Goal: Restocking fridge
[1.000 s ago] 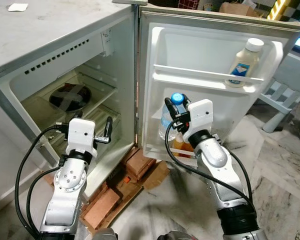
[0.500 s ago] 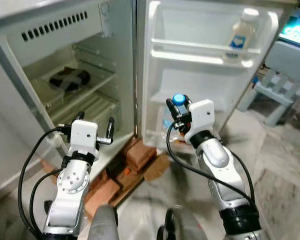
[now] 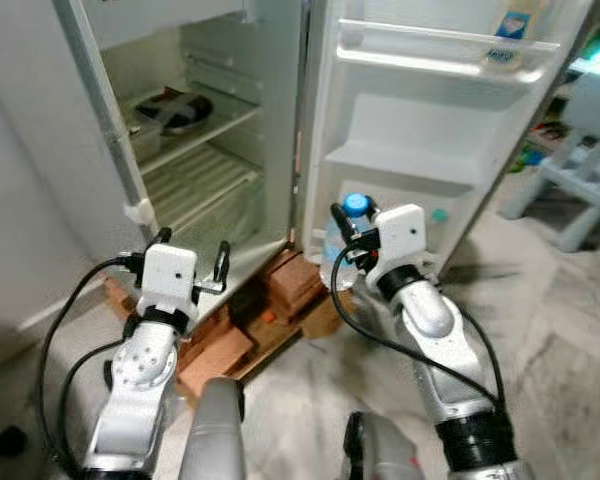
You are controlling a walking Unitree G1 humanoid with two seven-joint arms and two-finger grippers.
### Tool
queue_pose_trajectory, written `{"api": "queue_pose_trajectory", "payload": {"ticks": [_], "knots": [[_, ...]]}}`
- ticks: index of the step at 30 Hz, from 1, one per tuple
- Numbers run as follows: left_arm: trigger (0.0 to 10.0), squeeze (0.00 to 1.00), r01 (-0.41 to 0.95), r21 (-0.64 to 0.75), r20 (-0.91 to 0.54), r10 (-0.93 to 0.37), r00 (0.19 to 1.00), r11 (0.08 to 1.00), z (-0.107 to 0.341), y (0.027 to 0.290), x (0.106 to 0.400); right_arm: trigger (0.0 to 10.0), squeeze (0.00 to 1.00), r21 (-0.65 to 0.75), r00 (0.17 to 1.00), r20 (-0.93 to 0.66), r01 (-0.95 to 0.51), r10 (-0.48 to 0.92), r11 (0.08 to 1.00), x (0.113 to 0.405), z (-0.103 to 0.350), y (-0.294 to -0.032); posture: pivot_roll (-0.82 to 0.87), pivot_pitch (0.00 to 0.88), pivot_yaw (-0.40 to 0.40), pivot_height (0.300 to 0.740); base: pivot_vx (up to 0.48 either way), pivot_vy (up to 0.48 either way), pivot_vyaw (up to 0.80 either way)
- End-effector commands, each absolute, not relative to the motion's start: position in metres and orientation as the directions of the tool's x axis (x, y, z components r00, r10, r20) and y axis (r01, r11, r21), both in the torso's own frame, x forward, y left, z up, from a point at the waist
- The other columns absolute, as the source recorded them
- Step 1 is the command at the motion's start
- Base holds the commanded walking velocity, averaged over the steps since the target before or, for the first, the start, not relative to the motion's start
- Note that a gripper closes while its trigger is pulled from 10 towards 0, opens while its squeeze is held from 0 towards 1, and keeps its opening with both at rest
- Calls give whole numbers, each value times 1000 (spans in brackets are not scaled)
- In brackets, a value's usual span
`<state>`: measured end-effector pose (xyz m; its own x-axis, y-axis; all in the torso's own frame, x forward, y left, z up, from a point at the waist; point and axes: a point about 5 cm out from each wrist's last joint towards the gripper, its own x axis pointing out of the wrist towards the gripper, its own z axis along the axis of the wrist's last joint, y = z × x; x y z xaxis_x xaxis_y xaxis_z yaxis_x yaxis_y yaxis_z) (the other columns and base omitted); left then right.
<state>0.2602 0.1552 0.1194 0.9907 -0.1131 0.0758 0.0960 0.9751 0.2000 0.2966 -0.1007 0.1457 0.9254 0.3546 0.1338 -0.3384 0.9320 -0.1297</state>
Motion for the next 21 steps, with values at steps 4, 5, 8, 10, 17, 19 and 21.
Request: {"api": "queue_pose_trajectory", "payload": {"ticks": [4, 5, 8, 10, 17, 19, 21], "knots": [[10000, 0, 108, 201, 97, -129, 987, 974, 124, 152, 261, 10000, 0, -143, 921, 184, -321, 344, 936, 299, 158, -103, 104, 31, -66, 636, 307, 0, 0], [10000, 0, 108, 201, 97, -129, 987, 974, 124, 152, 261, 10000, 0, -143, 921, 184, -321, 344, 936, 299, 158, -103, 104, 31, -66, 636, 304, 0, 0], [10000, 0, 109, 199, 98, -130, 987, 974, 124, 151, 261, 10000, 0, -145, 921, 187, -320, 343, 936, 300, 158, -104, 103, 30, -66, 636, 411, 0, 0], [10000, 0, 109, 198, 99, -131, 986, 974, 124, 151, 261, 10000, 0, -148, 921, 188, -317, 341, 937, 301, 158, -104, 103, 29, -66, 636, 469, 0, 0], [10000, 0, 115, 197, 101, -137, 985, 974, 124, 150, 261, 10000, 0, -148, 921, 189, -317, 341, 937, 300, 158, -104, 102, 28, -64, 636, 474, 0, 0], [10000, 0, 117, 197, 102, -139, 985, 973, 124, 149, 262, 10000, 0, -148, 921, 189, -317, 341, 937, 300, 158, -104, 102, 28, -63, 636, 480, 0, 0], [10000, 0, 121, 198, 102, -143, 984, 973, 124, 149, 262, 10000, 0, -149, 921, 188, -317, 341, 937, 300, 158, -104, 103, 28, -64, 636, 476, 0, 0]]}}
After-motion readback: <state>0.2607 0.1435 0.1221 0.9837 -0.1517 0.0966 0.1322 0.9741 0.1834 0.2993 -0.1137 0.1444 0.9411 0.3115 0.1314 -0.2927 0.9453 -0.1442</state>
